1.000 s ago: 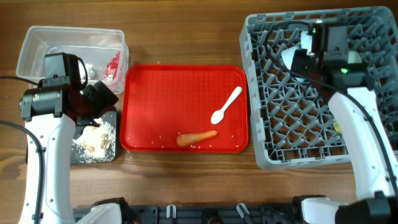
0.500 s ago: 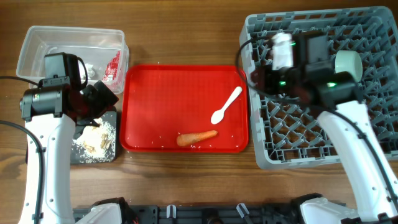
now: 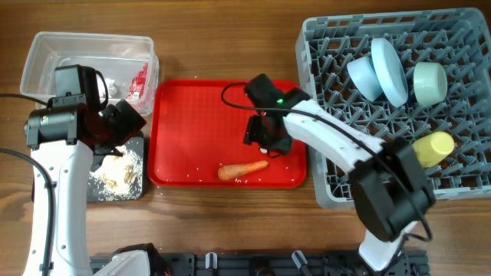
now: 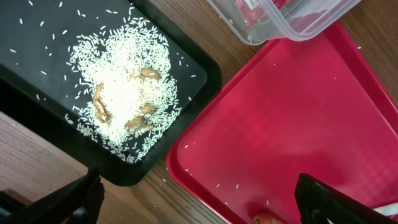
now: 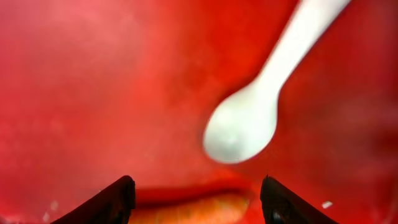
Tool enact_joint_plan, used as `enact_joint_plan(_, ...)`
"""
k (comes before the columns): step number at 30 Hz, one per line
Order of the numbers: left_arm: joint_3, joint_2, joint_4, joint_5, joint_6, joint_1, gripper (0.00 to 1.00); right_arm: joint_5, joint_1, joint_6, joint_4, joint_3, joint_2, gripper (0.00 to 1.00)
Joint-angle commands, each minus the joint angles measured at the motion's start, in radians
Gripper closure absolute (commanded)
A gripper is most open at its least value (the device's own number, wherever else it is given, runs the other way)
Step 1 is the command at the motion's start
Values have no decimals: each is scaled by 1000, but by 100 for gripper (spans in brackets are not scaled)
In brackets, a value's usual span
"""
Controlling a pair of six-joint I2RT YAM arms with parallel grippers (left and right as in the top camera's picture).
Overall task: Sort waste into correct bins and load items into the dishwasher rack
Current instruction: 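Move the right gripper to the white spoon and grasp it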
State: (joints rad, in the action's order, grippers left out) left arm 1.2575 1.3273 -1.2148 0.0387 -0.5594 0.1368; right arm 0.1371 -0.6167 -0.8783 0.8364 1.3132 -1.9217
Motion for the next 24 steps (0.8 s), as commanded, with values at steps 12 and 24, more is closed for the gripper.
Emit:
enact_joint_plan(12, 3, -5, 2, -4, -6, -4, 0, -123, -1, -172, -37, 1, -102, 43)
enact_joint_plan(24, 3, -5, 2, -4, -6, -4, 0, -138, -1, -179, -39, 1, -102, 61)
